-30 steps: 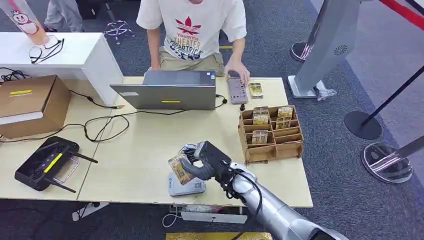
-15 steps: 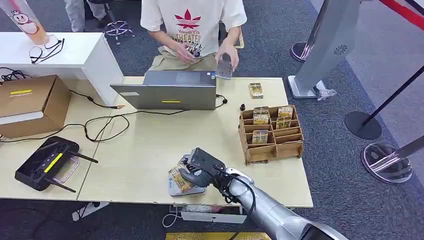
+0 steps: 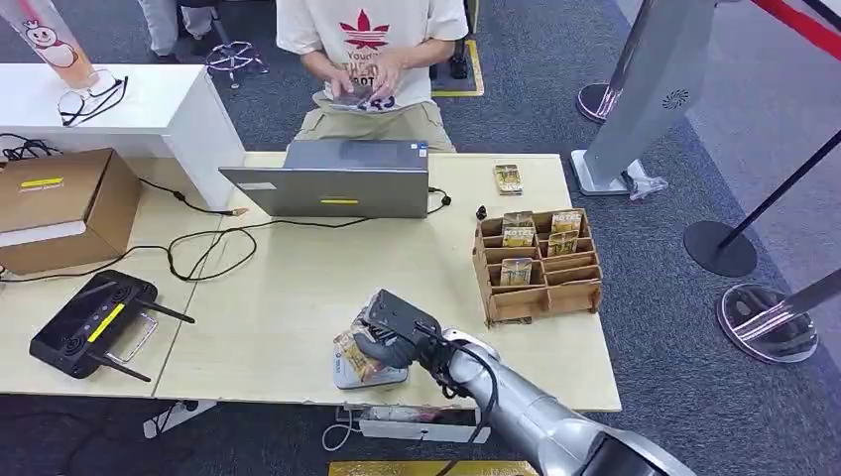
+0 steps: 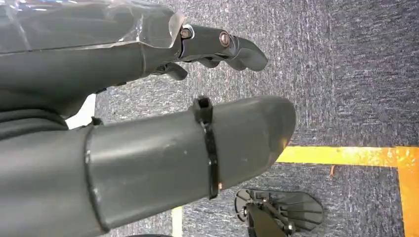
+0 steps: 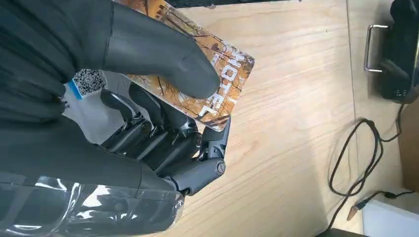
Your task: Pass the card to the sensor for recognition and then transmit it.
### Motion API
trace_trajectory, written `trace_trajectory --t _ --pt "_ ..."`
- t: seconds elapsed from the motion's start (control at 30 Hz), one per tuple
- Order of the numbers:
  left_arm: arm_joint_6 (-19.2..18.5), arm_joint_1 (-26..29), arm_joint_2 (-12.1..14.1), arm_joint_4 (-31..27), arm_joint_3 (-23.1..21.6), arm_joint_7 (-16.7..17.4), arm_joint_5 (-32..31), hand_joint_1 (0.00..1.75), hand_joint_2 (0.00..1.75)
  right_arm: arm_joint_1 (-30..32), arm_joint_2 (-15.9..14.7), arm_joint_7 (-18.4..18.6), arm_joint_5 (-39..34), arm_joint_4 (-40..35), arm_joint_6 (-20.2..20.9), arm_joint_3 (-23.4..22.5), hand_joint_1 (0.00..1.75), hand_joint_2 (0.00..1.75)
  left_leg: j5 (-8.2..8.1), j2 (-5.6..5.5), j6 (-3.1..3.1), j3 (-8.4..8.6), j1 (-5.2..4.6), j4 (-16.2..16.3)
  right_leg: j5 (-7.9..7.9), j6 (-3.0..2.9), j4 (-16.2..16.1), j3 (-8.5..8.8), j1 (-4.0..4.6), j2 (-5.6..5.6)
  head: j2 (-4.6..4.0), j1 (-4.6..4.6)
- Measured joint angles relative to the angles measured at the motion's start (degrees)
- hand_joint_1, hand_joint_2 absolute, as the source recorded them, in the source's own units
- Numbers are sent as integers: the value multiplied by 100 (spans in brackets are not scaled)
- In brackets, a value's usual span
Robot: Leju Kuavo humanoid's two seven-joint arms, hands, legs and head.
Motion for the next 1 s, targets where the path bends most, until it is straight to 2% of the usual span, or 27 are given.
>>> trace_trajectory --t 0.2,0.73,1.0 --pt "0 1 15 0 0 11 0 0 0 -54 22 28 -48 100 -39 2 175 175 0 0 0 0 0 0 0 0 0 -1 0 0 0 0" --pt "22 10 20 0 0 118 -31 0 0 -314 24 229 -321 437 -511 -15 175 175 0 0 0 0 0 0 0 0 0 -1 0 0 0 0" --pt "33 8 13 2 -4 164 -61 0 0 -335 26 310 -387 562 -557 -20 175 175 0 0 0 1 0 0 0 0 0 -1 0 0 0 0"
